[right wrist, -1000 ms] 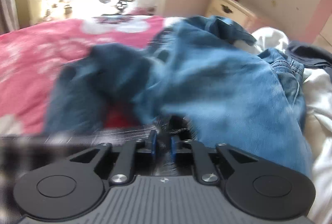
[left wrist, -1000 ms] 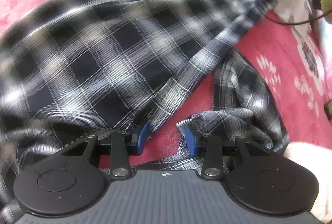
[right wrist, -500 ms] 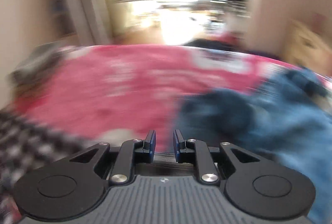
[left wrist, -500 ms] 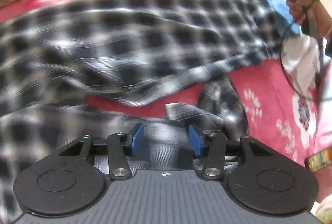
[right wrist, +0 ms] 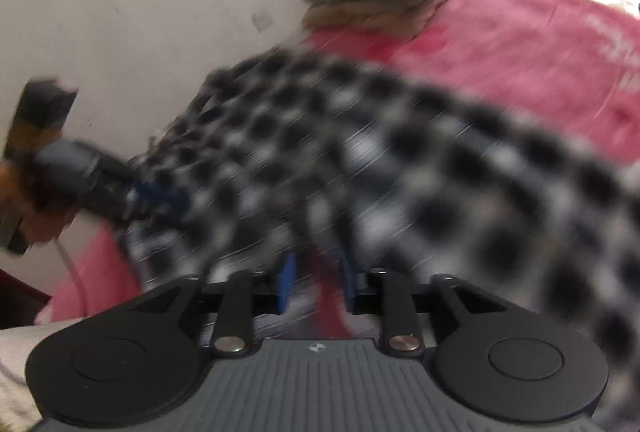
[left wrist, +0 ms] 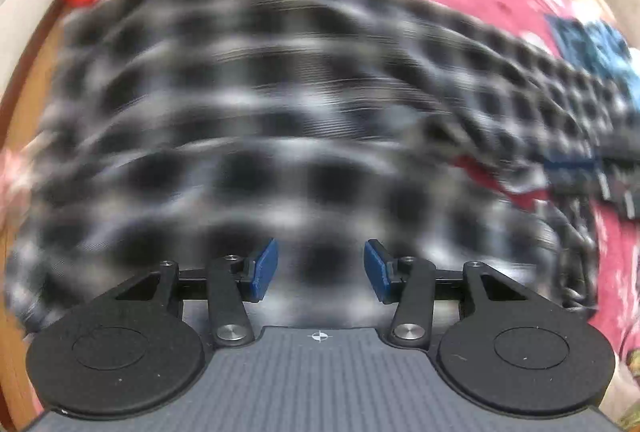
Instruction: Fold clothes
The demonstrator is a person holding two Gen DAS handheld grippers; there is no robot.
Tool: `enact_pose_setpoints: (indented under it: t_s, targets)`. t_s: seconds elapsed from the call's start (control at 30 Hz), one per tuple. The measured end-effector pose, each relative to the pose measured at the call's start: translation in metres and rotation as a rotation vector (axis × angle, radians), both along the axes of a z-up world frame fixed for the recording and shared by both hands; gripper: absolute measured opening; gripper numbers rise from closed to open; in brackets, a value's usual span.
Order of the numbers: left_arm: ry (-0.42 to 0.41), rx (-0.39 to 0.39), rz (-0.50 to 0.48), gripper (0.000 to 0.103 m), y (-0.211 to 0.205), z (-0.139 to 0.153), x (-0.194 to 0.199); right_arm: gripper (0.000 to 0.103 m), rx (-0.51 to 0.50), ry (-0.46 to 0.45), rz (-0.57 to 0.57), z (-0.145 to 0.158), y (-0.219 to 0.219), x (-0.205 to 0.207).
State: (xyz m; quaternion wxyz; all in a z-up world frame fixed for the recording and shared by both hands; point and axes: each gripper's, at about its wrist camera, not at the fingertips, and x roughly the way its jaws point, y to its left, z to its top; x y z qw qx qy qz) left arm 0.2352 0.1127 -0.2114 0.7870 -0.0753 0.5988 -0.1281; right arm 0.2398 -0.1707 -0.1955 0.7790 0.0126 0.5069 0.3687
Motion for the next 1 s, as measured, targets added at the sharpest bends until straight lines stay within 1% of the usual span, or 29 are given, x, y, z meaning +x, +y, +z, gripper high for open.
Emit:
enact_pose_setpoints:
  t_s: [0.03, 0.1, 0.17, 0.3, 0.47, 0.6, 0.63, 0.7, 0.73, 0.77, 0.8, 0.87, 0.93, 0.97, 1.0]
  targets:
    - [0.007, -0.007, 0.027, 0.048, 0.016, -0.001, -0.003, 0.048, -0.008, 0.006, 0.004, -0.002, 0.011, -0.011]
    - [0.022, -0.020, 0.082, 0.052, 0.049, -0.003, -0.009, 0.049, -0.035, 0.005, 0.022, -0.005, 0.032, -0.029]
    - [0.035, -0.034, 0.138, 0.053, 0.080, -0.004, -0.015, 0.049, -0.058, -0.021, 0.059, -0.003, 0.052, -0.044]
    - [0.008, -0.126, 0.307, 0.057, 0.108, -0.018, -0.049, 0.052, -0.078, -0.123, 0.173, 0.003, 0.085, -0.076]
    - [-0.026, -0.240, 0.519, 0.058, 0.142, -0.034, -0.091, 0.052, -0.197, -0.265, 0.320, -0.004, 0.106, -0.130]
    - [-0.053, -0.329, 0.686, 0.057, 0.169, -0.047, -0.124, 0.052, -0.298, -0.311, 0.353, -0.023, 0.109, -0.156]
    - [-0.056, -0.330, 0.701, 0.055, 0.169, -0.050, -0.120, 0.051, -0.318, -0.317, 0.355, -0.027, 0.108, -0.161]
    - [-0.064, -0.329, 0.727, 0.046, 0.169, -0.055, -0.113, 0.050, -0.350, -0.338, 0.353, -0.033, 0.109, -0.167]
    - [-0.082, -0.296, 0.715, 0.037, 0.168, -0.053, -0.110, 0.049, -0.362, -0.352, 0.349, -0.033, 0.111, -0.169]
    - [-0.077, -0.270, 0.719, 0.029, 0.165, -0.053, -0.106, 0.049, -0.366, -0.356, 0.337, -0.035, 0.112, -0.169]
    - [-0.062, -0.264, 0.730, 0.018, 0.165, -0.054, -0.103, 0.048, -0.366, -0.356, 0.320, -0.036, 0.114, -0.167]
    - [-0.052, -0.263, 0.757, 0.007, 0.166, -0.053, -0.102, 0.041, -0.367, -0.356, 0.286, -0.038, 0.116, -0.164]
    - [-0.037, -0.274, 0.782, 0.005, 0.170, -0.046, -0.102, 0.039, -0.365, -0.355, 0.261, -0.039, 0.118, -0.160]
    - [-0.035, -0.266, 0.775, 0.005, 0.171, -0.040, -0.102, 0.038, -0.362, -0.354, 0.258, -0.040, 0.117, -0.158]
    - [-0.032, -0.259, 0.769, 0.004, 0.172, -0.033, -0.103, 0.029, -0.361, -0.342, 0.251, -0.040, 0.116, -0.155]
